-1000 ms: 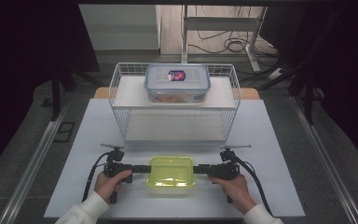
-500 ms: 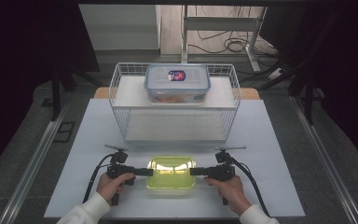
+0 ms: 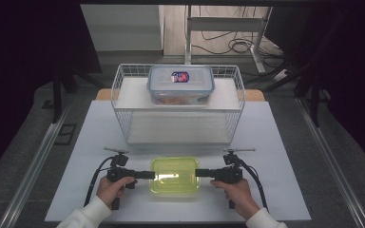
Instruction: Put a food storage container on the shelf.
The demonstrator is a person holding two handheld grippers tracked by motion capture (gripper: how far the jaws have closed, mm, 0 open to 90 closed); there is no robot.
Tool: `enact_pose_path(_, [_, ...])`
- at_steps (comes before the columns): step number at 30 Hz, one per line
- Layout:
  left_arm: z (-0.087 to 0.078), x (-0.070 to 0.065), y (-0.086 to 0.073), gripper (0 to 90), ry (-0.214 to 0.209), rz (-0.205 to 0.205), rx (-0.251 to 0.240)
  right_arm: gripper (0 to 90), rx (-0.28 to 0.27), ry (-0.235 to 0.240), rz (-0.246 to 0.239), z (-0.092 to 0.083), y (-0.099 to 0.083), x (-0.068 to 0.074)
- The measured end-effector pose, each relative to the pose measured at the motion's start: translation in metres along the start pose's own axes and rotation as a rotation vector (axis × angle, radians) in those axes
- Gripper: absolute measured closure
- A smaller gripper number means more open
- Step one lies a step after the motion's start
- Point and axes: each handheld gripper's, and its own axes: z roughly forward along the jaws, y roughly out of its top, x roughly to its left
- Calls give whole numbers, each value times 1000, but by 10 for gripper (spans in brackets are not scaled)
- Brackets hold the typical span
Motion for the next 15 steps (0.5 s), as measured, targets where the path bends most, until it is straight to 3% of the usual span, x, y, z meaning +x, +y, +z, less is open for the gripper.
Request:
enact_pose_path(7, [-4,-4,1,815,-8,11,-12,818,-8,14,-24,-3,2,5])
enact_pose_path(15, [-10,-17,7,814,3,63,-30,820,-30,28,-56,-9,7,11])
